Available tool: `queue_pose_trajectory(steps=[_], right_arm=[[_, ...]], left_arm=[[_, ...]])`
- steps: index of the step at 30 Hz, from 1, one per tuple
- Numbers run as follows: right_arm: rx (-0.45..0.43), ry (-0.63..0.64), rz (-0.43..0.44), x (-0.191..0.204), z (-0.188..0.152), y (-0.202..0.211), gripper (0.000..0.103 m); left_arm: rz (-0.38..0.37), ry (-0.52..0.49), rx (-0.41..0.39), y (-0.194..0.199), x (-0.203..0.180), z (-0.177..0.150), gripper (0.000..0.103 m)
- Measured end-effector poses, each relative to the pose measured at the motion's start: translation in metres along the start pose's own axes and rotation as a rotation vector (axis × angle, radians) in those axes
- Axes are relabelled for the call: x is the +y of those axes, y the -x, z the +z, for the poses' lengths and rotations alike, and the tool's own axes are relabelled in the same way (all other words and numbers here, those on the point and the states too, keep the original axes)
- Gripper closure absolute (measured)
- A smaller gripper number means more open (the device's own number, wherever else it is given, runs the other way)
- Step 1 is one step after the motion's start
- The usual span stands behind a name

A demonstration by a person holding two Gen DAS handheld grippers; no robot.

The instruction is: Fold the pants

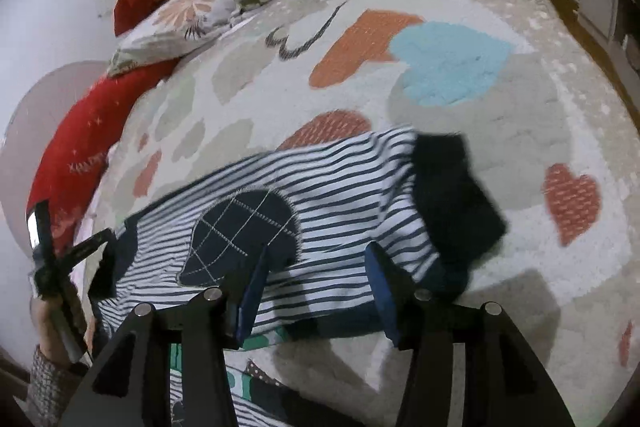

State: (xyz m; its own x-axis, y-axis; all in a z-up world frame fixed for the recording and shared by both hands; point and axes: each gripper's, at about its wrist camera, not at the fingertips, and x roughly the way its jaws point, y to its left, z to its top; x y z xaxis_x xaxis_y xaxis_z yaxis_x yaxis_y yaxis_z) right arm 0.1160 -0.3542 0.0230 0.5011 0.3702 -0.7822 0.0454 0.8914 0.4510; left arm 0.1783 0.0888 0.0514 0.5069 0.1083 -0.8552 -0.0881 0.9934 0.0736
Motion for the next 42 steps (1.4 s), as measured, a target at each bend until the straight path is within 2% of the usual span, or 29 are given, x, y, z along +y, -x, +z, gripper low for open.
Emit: queue_pose_trajectory(steps=[1, 3, 4, 5, 6, 7, 11, 14, 17, 19, 22, 26, 28, 30, 32, 34, 35, 36, 37, 38, 39, 40, 42], right_arm=[[-0.028, -0.006, -0.018, -0.006, 0.001, 0.009, 0.049], [-0.050, -0.033, -0.010, -0.019, 0.002, 0.023, 0.049], [-0.056, -0.058, 0.006, -0.027, 0.002, 0.029, 0.046], [-0.068, -0.084, -0.017, -0.036, 0.001, 0.036, 0.044], [-0.090, -0.100, -0.072, -0.045, 0.000, 0.044, 0.041], [-0.102, -0.107, -0.091, -0.049, -0.001, 0.049, 0.041], [-0.104, -0.087, -0.106, -0.059, 0.001, 0.064, 0.041], [-0.095, 0.041, -0.128, -0.036, 0.012, 0.068, 0.041], [-0.055, 0.248, -0.172, 0.003, 0.030, 0.054, 0.041], [0.013, 0.395, -0.166, 0.033, 0.040, 0.032, 0.039], [0.077, 0.528, -0.153, 0.063, 0.048, 0.003, 0.039], [0.136, 0.698, -0.203, 0.094, 0.055, -0.046, 0.039], [0.171, 0.740, -0.222, 0.097, 0.055, -0.065, 0.039], [0.203, 0.763, -0.235, 0.095, 0.054, -0.079, 0.039], [0.212, 0.776, -0.235, 0.093, 0.052, -0.089, 0.039], [0.186, 0.759, -0.220, 0.090, 0.052, -0.090, 0.038], [0.183, 0.742, -0.214, 0.088, 0.052, -0.092, 0.039], [0.186, 0.708, -0.197, 0.085, 0.053, -0.091, 0.052], [0.196, 0.673, -0.153, 0.084, 0.052, -0.090, 0.079], [0.202, 0.651, -0.125, 0.084, 0.052, -0.088, 0.090], [0.210, 0.637, -0.107, 0.085, 0.050, -0.085, 0.096], [0.205, 0.629, -0.105, 0.086, 0.048, -0.083, 0.097], [0.186, 0.607, -0.096, 0.089, 0.043, -0.073, 0.097]], left_arm=[[-0.034, -0.003, -0.001, 0.009, -0.001, 0.000, 0.067], [-0.076, -0.030, -0.006, 0.023, -0.013, -0.001, 0.054], [-0.089, -0.055, -0.007, 0.029, -0.023, -0.002, 0.051], [-0.100, -0.084, -0.008, 0.033, -0.034, -0.003, 0.048], [-0.112, -0.117, -0.007, 0.036, -0.046, -0.004, 0.048], [-0.122, -0.150, -0.003, 0.038, -0.058, -0.005, 0.047], [-0.160, -0.278, 0.014, 0.037, -0.101, -0.009, 0.047], [-0.178, -0.367, 0.021, 0.029, -0.125, -0.008, 0.047], [-0.205, -0.407, 0.037, 0.017, -0.138, -0.001, 0.046], [-0.238, -0.409, 0.056, 0.005, -0.138, 0.006, 0.043], [-0.258, -0.417, 0.079, -0.014, -0.133, 0.010, 0.042], [-0.324, -0.463, 0.135, -0.035, -0.129, 0.008, 0.035], [-0.346, -0.499, 0.132, -0.036, -0.130, 0.006, 0.029], [-0.370, -0.531, 0.149, -0.038, -0.133, 0.003, 0.018], [-0.368, -0.555, 0.150, -0.040, -0.137, 0.000, 0.016], [-0.338, -0.578, 0.144, -0.040, -0.142, -0.003, 0.016], [-0.337, -0.582, 0.138, -0.038, -0.144, -0.003, 0.029], [-0.347, -0.583, 0.122, -0.032, -0.145, -0.003, 0.052], [-0.328, -0.586, 0.097, -0.027, -0.146, -0.004, 0.067], [-0.314, -0.588, 0.081, -0.021, -0.146, -0.004, 0.086], [-0.320, -0.582, 0.074, -0.016, -0.145, -0.004, 0.097], [-0.333, -0.572, 0.075, -0.012, -0.145, -0.005, 0.097], [-0.309, -0.567, 0.043, 0.002, -0.144, -0.009, 0.097]])
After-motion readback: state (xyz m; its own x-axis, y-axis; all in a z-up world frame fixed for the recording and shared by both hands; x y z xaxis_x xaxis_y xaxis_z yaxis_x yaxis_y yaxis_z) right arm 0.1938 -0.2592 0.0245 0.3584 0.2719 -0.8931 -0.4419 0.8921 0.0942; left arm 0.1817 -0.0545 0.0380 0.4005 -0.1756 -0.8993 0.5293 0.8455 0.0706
